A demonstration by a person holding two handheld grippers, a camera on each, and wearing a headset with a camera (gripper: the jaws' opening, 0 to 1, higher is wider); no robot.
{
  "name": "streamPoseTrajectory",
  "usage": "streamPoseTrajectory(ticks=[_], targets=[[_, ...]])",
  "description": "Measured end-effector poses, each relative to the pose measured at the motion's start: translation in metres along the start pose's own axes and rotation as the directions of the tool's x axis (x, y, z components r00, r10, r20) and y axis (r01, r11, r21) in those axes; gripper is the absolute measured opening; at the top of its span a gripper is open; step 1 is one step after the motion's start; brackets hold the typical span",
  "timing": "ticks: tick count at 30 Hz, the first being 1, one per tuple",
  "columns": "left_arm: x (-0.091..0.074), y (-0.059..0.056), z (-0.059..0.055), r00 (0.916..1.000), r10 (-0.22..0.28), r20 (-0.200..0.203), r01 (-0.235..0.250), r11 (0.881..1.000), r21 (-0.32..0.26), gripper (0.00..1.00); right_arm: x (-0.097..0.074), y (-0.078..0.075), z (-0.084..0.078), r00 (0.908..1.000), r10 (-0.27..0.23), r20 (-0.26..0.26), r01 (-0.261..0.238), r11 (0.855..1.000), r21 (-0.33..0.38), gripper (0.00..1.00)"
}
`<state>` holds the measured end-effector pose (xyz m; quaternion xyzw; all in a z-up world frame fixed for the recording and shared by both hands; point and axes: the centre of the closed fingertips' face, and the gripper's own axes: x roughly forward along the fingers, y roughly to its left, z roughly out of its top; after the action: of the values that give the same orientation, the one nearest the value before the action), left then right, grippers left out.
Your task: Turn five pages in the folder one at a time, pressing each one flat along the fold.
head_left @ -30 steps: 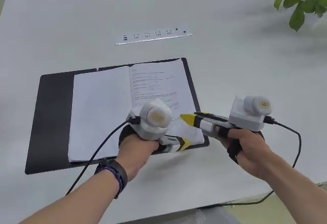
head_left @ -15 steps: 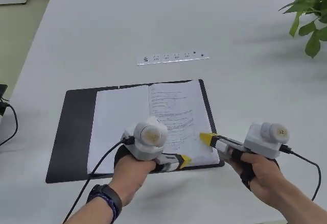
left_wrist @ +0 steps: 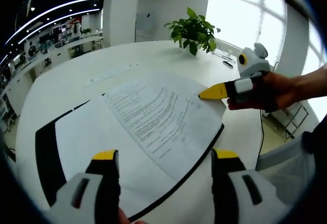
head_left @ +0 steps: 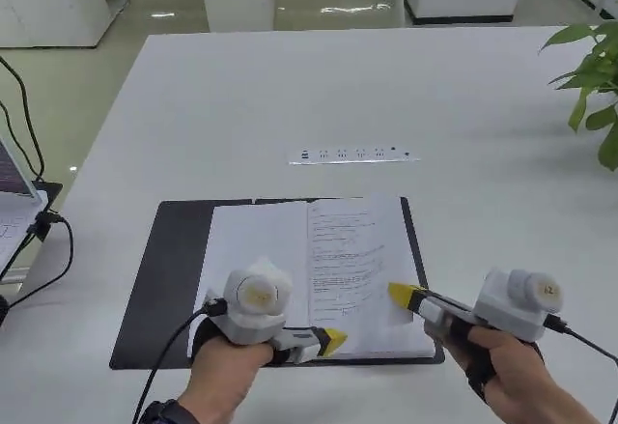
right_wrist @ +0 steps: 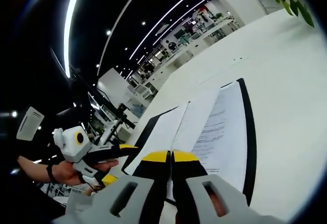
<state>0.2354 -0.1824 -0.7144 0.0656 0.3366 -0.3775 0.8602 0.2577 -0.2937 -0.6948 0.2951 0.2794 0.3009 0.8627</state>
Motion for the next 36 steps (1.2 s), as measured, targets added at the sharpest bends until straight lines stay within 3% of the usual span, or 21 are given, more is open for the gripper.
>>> streamPoseTrajectory(ticks=[17, 36], targets=[[-0.044, 0.042, -0.017, 0.9954, 0.085, 0.044, -0.081, 0.994, -0.080, 0.75, 0.029, 0.034, 0.003, 0.9982, 0.055, -0.025, -0.057, 0.996, -0.062, 0.00], [-0.084, 0.074, -0.037, 0.9862, 0.154, 0.061, -0.146, 0.982, -0.121, 0.76, 0.068, 0.079, -0.008, 0.9873, 0.132, -0.088, -0.141, 0.985, -0.102, 0.00]])
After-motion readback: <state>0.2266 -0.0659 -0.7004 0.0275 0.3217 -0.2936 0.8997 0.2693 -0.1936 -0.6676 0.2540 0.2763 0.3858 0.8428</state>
